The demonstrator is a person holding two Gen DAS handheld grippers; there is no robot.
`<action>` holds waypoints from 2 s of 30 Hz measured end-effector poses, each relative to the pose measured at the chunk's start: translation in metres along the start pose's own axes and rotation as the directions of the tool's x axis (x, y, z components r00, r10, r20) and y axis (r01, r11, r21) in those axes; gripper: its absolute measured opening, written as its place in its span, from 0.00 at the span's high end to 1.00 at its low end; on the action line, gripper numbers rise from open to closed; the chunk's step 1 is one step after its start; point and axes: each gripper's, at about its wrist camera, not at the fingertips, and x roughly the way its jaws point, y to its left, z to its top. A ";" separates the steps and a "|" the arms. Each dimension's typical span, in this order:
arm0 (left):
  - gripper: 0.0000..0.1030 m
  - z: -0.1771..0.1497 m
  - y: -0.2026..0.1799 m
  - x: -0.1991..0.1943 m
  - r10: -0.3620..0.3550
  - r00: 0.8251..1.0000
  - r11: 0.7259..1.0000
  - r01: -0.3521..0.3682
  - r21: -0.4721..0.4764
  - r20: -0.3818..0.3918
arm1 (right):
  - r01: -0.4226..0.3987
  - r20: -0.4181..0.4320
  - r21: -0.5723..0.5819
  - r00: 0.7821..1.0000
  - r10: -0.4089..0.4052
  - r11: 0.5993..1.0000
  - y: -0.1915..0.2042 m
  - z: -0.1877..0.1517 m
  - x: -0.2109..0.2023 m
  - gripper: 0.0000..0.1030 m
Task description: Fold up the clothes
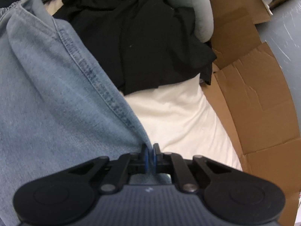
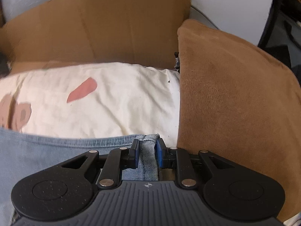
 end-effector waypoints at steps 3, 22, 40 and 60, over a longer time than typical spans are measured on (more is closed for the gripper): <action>0.95 0.004 -0.001 0.007 0.005 1.000 1.000 -0.005 0.004 0.004 | 0.005 0.005 -0.020 1.000 -0.005 1.000 0.004 0.005 0.008 0.82; 0.78 0.047 -0.014 -0.018 0.079 0.996 0.965 -0.069 0.253 -0.031 | 0.032 -0.031 -0.167 0.999 -0.037 0.985 0.024 0.010 0.044 0.82; 0.74 0.087 0.024 -0.036 0.261 0.963 0.861 -0.263 0.436 0.067 | 0.033 0.007 -0.180 0.999 -0.032 0.983 0.023 0.013 0.035 0.82; 0.53 0.114 0.027 0.003 0.150 0.988 0.953 -0.157 0.258 0.047 | 0.077 0.154 -0.244 0.987 -0.040 0.967 0.041 0.055 0.020 0.82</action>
